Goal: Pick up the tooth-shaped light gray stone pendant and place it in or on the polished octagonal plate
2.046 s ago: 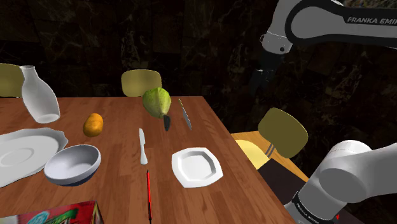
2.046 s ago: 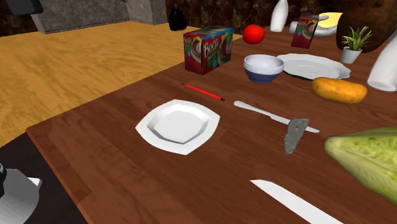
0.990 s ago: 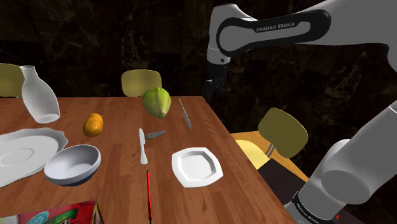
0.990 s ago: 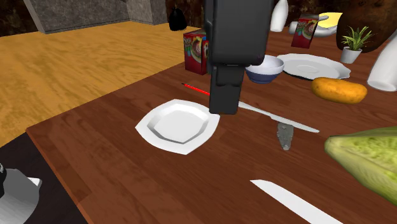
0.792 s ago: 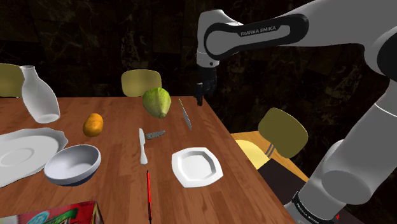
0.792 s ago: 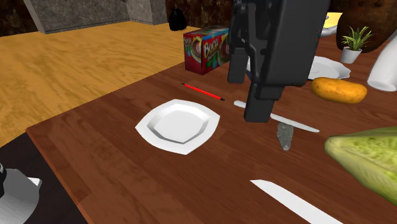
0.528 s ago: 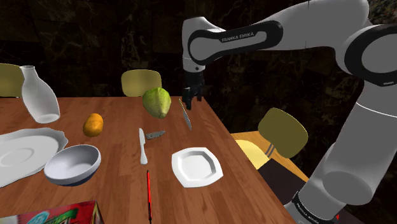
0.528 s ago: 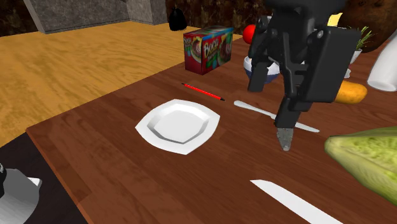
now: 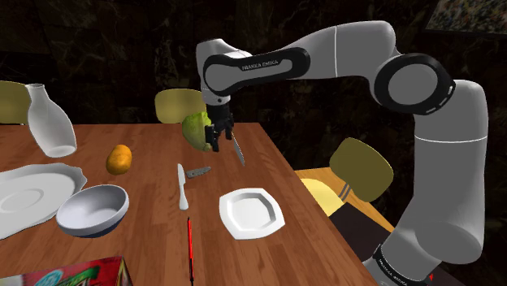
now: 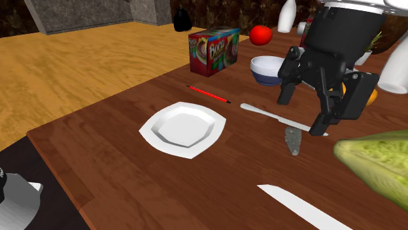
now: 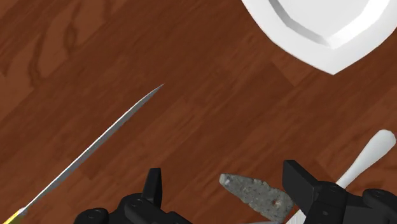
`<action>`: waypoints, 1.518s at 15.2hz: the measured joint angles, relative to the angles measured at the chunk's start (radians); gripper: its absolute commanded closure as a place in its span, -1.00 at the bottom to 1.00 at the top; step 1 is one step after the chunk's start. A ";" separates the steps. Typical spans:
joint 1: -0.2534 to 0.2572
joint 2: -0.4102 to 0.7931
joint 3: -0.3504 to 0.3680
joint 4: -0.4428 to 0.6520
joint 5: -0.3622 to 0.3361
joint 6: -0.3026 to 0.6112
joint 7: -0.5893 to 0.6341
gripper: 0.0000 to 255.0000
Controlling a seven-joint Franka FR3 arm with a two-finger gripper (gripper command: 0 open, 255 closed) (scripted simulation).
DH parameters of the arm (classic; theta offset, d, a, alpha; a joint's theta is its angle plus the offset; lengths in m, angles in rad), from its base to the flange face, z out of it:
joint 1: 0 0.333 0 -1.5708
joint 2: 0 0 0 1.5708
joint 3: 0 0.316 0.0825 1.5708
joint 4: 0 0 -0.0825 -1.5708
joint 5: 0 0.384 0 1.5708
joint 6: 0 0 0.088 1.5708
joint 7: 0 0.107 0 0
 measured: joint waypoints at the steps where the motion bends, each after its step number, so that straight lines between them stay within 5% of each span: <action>1: 0.010 0.042 0.001 0.044 -0.008 -0.011 -0.003 -1.00; 15: 0.011 0.078 -0.002 -0.017 -0.018 0.077 0.002 -1.00; 16: 0.011 0.078 -0.002 -0.017 -0.018 0.077 0.002 1.00; 23: 0.011 0.078 -0.002 -0.017 -0.018 0.078 0.002 1.00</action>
